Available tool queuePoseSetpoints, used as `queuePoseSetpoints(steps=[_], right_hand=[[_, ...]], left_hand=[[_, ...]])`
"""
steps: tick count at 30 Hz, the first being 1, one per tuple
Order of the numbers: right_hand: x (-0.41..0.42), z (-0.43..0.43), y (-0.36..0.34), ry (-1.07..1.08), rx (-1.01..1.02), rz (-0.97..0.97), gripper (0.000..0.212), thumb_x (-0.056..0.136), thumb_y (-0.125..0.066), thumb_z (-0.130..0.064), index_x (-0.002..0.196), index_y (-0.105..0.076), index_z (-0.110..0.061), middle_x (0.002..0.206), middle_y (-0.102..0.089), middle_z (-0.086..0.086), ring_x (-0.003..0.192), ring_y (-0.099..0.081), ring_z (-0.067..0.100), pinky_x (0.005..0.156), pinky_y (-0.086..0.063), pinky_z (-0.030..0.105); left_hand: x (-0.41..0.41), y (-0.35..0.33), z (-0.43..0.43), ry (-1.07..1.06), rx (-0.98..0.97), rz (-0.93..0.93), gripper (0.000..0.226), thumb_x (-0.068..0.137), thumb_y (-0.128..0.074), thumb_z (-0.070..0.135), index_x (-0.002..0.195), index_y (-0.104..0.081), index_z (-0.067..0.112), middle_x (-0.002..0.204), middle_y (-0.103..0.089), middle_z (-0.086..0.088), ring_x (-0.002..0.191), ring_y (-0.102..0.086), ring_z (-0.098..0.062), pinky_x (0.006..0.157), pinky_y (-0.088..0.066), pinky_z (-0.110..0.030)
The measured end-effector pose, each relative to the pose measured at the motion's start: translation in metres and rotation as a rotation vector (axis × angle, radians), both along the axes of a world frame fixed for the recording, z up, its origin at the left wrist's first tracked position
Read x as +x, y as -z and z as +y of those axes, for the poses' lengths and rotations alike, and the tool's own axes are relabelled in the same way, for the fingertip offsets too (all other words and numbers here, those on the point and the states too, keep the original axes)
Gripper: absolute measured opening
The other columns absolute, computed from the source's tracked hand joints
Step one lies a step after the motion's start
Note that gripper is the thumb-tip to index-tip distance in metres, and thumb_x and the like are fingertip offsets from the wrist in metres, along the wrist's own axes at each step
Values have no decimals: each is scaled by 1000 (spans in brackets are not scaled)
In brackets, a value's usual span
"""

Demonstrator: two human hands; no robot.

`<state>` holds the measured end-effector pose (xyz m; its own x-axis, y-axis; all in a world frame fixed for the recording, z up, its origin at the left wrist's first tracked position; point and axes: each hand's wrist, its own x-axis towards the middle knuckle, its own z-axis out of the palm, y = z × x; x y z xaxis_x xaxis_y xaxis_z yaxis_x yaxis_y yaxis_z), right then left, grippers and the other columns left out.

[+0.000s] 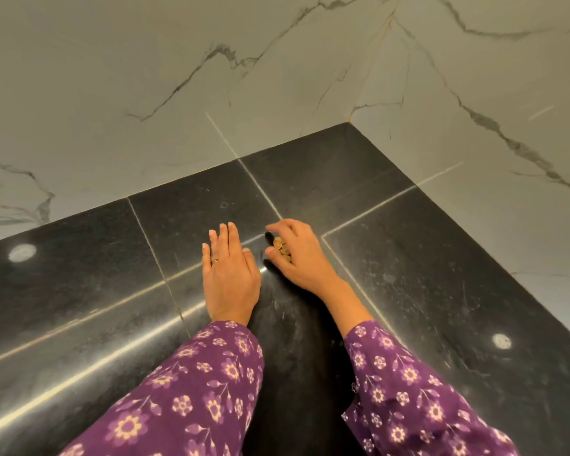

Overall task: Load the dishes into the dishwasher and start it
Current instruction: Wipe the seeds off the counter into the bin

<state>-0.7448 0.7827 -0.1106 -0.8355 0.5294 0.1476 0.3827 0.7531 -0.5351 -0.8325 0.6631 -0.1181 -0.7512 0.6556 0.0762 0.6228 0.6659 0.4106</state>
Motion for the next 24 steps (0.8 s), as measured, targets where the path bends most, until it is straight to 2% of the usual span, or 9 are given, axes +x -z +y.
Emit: queuePoseSetpoints(steps=[2, 7, 12, 14, 17, 19, 21, 23, 24], right_hand=[[-5, -6, 1, -46, 78, -39, 32, 91, -54, -35, 119, -55, -20, 119, -49, -2, 112, -41, 17, 95, -36, 31], [-4, -20, 4, 15, 94, -10, 10, 93, -52, -21, 99, -57, -14, 103, -50, -1, 93, -41, 17, 85, -39, 35], [-8, -28, 3, 150, 136, -3, 21, 91, -58, -21, 81, -55, -3, 82, -50, 10, 76, -46, 24, 70, -41, 38], [-10, -33, 3, 191, 202, -36, 24, 92, -57, -23, 81, -56, -1, 79, -52, 13, 70, -49, 29, 62, -40, 39], [-13, -40, -2, 302, 307, -155, 30, 95, -54, -29, 84, -59, -2, 80, -60, 15, 72, -60, 32, 54, -42, 34], [-13, -47, -4, 358, 430, -301, 30, 81, -71, -33, 67, -62, -8, 64, -63, 9, 53, -63, 21, 40, -43, 26], [-15, -56, -6, 435, 477, -536, 31, 68, -79, -38, 54, -62, -18, 54, -63, 1, 38, -56, 8, 29, -36, 19], [-17, -63, -10, 515, 506, -670, 25, 66, -77, -37, 54, -64, -19, 54, -65, 0, 35, -54, 6, 26, -35, 18], [-17, -66, -14, 529, 518, -678, 19, 67, -76, -32, 58, -68, -17, 57, -67, 2, 39, -58, 8, 28, -39, 19]], left_hand=[[0, 0, 0, 5, 10, -2, 53, 102, -24, 24, 152, -15, 9, 158, -17, -7, 147, -8, -23, 121, -7, -38], [-1, 1, -1, 12, 50, -27, 52, 102, -24, 25, 151, -16, 9, 158, -17, -7, 147, -7, -23, 121, -5, -38], [-1, 5, -1, 16, 110, -39, 52, 102, -25, 23, 151, -19, 8, 158, -19, -7, 147, -8, -23, 120, -5, -37], [-2, 7, -1, 29, 137, -39, 52, 102, -25, 23, 150, -20, 7, 157, -20, -8, 147, -9, -23, 120, -6, -36], [-2, 7, -1, 40, 218, -85, 51, 101, -25, 21, 149, -23, 6, 157, -23, -8, 147, -10, -22, 120, -7, -33], [-2, 7, -3, 42, 282, -126, 50, 101, -26, 20, 148, -25, 5, 156, -25, -9, 147, -11, -21, 120, -7, -31], [-1, 6, -4, 48, 329, -162, 49, 101, -26, 20, 148, -27, 5, 155, -26, -9, 147, -12, -20, 119, -8, -29], [-1, 4, -6, 65, 373, -200, 48, 101, -26, 20, 147, -29, 5, 155, -28, -8, 147, -13, -18, 119, -8, -27], [-1, 3, -8, 74, 395, -226, 48, 101, -26, 20, 147, -30, 6, 155, -29, -7, 147, -13, -18, 119, -8, -28]])
